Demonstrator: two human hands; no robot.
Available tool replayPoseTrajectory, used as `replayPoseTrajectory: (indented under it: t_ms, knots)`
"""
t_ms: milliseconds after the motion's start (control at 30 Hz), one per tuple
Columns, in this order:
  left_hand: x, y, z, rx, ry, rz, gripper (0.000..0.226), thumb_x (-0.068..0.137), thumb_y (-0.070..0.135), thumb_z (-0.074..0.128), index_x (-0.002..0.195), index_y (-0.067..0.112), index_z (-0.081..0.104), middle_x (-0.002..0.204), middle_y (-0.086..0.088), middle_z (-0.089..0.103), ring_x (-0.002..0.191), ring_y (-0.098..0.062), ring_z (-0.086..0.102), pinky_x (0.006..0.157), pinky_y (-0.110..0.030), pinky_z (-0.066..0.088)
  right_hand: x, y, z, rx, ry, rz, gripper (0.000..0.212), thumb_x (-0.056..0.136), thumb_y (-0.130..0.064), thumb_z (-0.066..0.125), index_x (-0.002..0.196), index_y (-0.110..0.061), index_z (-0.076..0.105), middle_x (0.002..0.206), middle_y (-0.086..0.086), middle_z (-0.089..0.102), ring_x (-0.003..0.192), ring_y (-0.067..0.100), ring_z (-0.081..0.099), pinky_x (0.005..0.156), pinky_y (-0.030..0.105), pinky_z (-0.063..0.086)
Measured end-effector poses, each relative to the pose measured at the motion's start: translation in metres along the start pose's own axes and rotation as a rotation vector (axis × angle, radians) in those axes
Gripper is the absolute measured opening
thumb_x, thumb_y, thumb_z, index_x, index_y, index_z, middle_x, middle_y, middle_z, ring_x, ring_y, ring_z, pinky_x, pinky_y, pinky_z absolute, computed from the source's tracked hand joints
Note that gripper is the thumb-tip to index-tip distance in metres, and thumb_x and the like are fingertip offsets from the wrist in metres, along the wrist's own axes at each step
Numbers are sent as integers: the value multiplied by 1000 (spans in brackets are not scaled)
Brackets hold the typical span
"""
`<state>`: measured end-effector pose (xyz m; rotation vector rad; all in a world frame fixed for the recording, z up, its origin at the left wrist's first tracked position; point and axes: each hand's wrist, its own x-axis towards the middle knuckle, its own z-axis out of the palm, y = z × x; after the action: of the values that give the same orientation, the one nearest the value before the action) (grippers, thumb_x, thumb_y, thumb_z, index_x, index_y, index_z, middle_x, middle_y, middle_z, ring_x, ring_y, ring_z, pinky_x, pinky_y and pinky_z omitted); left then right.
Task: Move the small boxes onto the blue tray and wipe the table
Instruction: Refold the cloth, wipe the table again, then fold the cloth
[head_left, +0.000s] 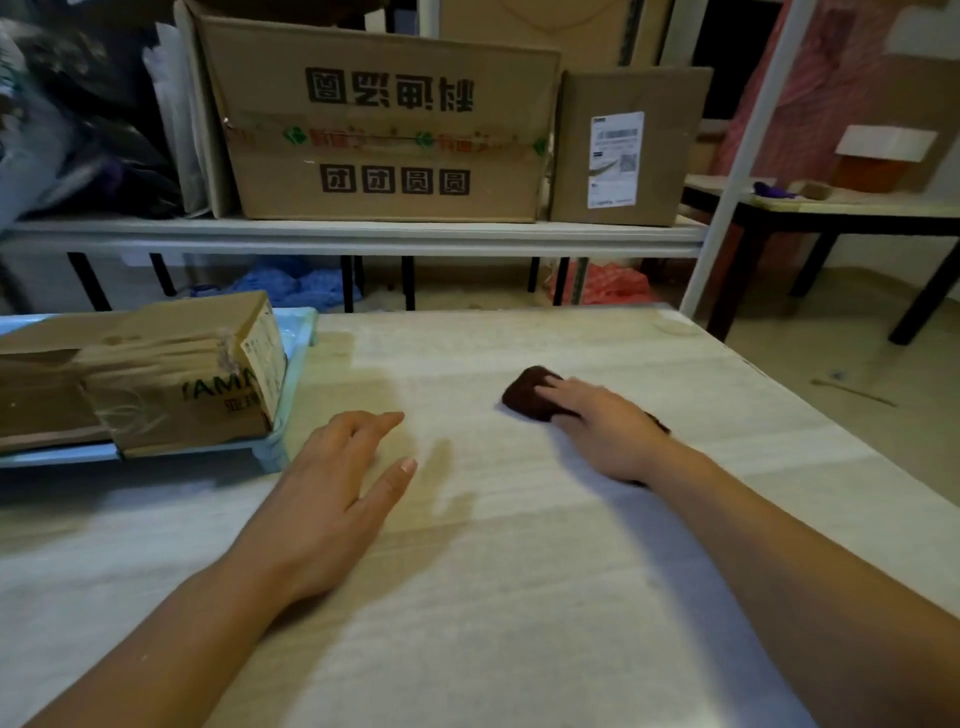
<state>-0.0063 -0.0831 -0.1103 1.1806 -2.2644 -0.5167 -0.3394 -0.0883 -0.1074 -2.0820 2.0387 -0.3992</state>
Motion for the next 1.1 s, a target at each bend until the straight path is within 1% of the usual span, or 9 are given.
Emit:
replayPoseTrajectory:
  t_ms: [67,267,400,500,667,767,900,1000,1100]
  knots:
    - [-2,5,3,14,-18,45,67,91,73,27,150,43,35,146,16,38,125,1,37,102,-27,32,-20,4,-4,10,-2,65,51,110,-29,46,160,-31,37,171,-7,25,159,20,20,127,37,16]
    - [-8,23,13,8,-102,83,62,94,68,29,147,39,42,144,14,43,128,-2,41,101,-25,33,-118,-29,1,49,-84,-144,49,109,-33,50,157,-40,41,164,-25,27,151,-4,16,122,22,11]
    - [-13,43,11,4,-140,108,57,96,60,35,146,34,47,144,10,47,131,-7,43,103,-25,33,-127,-9,-9,101,-8,18,50,109,-24,50,157,-35,42,167,-13,35,156,13,25,126,33,20]
    - [-16,54,9,14,-142,120,56,97,59,34,146,36,45,147,9,46,134,-8,41,102,-25,30,-123,-18,-3,58,31,140,53,110,-30,45,161,-33,33,172,-7,26,159,20,19,127,39,15]
    - [-39,73,16,12,-110,110,53,100,57,33,148,37,42,149,6,46,136,-12,41,103,-27,32,-170,-80,18,-38,-52,-19,62,107,-57,36,164,-40,17,174,-12,8,159,12,3,129,42,3]
    - [-48,85,20,14,-111,95,55,99,59,32,149,37,41,150,5,45,137,-13,40,103,-28,32,-190,-77,8,7,-81,-49,57,109,-45,40,162,-45,19,173,-17,12,158,6,5,129,40,3]
    - [-68,91,15,76,-104,99,58,98,60,34,151,36,38,153,4,42,138,-15,39,107,-30,32,-202,-55,-3,49,20,112,55,110,-29,43,161,-40,28,170,-14,26,158,12,18,126,37,10]
    - [-85,82,5,83,-72,49,61,96,62,34,150,36,38,154,4,41,139,-15,39,111,-36,35,-203,-70,8,53,56,211,56,109,-29,40,162,-37,27,173,-9,22,160,17,14,127,41,8]
    - [-101,70,-8,50,-15,4,57,96,61,36,148,37,40,151,6,43,137,-14,41,108,-33,35,-202,-122,29,58,99,355,63,105,-38,38,164,-35,20,175,-5,13,161,20,7,129,47,4]
